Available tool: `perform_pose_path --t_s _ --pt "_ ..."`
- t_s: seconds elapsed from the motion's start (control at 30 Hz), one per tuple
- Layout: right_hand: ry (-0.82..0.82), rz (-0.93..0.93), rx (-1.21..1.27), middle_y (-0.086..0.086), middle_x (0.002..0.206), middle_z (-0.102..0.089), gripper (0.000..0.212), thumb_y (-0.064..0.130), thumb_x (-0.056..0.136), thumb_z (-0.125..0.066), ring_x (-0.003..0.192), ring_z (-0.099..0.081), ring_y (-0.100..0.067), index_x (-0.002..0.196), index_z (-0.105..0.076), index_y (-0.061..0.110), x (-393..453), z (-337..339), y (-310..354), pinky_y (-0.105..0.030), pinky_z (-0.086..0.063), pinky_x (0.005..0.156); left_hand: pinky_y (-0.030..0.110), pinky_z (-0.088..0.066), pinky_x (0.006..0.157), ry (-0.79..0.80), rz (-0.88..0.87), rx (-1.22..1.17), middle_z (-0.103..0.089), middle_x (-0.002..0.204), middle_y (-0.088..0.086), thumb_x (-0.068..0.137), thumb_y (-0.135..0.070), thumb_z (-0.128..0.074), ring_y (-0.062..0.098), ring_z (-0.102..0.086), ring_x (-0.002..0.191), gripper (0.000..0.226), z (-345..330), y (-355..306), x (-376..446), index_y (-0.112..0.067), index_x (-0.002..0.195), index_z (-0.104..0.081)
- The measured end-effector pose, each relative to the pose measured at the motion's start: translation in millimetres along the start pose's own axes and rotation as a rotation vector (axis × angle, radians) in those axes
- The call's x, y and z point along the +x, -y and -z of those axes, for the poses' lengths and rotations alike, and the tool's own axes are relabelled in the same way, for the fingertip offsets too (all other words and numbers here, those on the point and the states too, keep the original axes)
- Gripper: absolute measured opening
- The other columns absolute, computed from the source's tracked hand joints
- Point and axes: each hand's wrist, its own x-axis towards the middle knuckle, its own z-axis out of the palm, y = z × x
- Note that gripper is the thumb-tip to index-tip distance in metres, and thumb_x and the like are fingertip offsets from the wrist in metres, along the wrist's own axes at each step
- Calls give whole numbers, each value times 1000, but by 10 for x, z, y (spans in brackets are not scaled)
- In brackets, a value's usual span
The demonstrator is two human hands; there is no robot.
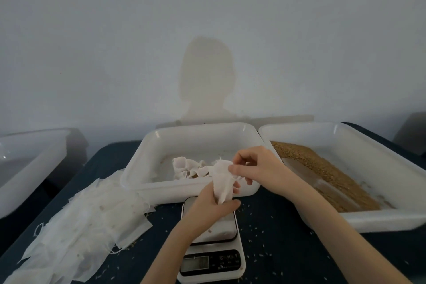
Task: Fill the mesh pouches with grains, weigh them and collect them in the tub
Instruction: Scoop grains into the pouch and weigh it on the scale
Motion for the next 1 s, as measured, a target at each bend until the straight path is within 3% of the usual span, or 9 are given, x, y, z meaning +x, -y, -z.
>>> perform_pose_path --t_s 0.1,0.2,0.4,0.47,0.57,0.67,0.77,0.9,1.0 --pt "-146 -70 -173 10 60 -59 22 26 85 -67 52 -51 -5 63 -63 22 -21 70 -120 -20 -42 55 16 -52 69 -41 19 -24 -68 92 -10 84 -19 -65 8 -65 81 23 -51 10 42 -28 105 -61" --pt "-263 -136 -389 12 55 -55 31 33 83 -65 52 -49 -5 54 -56 27 -41 113 -249 -21 -40 53 23 -52 64 -51 -48 28 -63 91 6 84 -19 -62 8 -59 70 23 -76 -35 105 -18 107 -60" --pt "-374 -263 -456 7 56 -62 38 49 90 -51 45 -50 -4 66 -64 23 -75 542 -631 -19 -44 45 22 -50 57 -58 -50 201 -62 94 5 84 -21 -62 -1 -52 63 36 -74 -54 175 -52 95 -50" --pt "-428 -364 -660 5 70 -64 27 40 93 -49 61 -58 -8 74 -62 26 -105 850 -916 -26 -52 57 24 -52 57 -64 -46 223 -62 95 5 85 -19 -63 0 -53 63 40 -69 -53 188 -56 94 -49" --pt "-103 -638 -896 4 79 -59 20 32 91 -51 77 -59 -16 77 -58 20 -173 1208 -1380 -35 -54 77 20 -50 55 -78 -48 258 -62 95 3 85 -17 -63 -2 -54 63 42 -65 -40 209 -56 92 -48" --pt "187 -734 -948 7 66 -50 39 48 95 -46 66 -52 -13 67 -50 21 -217 1283 -1621 -30 -49 76 17 -49 54 -89 -40 271 -62 96 8 85 -16 -63 -2 -53 60 39 -76 -10 248 -51 93 -46" --pt "166 -667 -927 6 64 -51 39 48 91 -49 60 -49 -13 64 -51 20 -233 1258 -1673 -28 -47 67 17 -49 54 -93 -27 273 -62 93 7 85 -15 -63 -2 -54 59 41 -99 14 272 -51 94 -46" --pt "82 -661 -1006 1 76 -63 37 45 93 -50 74 -63 -19 76 -64 14 -226 1238 -1627 -32 -54 74 18 -49 55 -97 -22 256 -64 92 5 86 -14 -64 -1 -53 58 46 -111 44 266 -58 92 -49" --pt "16 -636 -985 2 69 -55 42 46 94 -50 67 -56 -17 64 -55 17 -208 1296 -1596 -35 -52 74 16 -50 60 -101 -3 248 -62 100 -6 87 -15 -64 1 -58 69 44 -88 81 272 -51 106 -49"
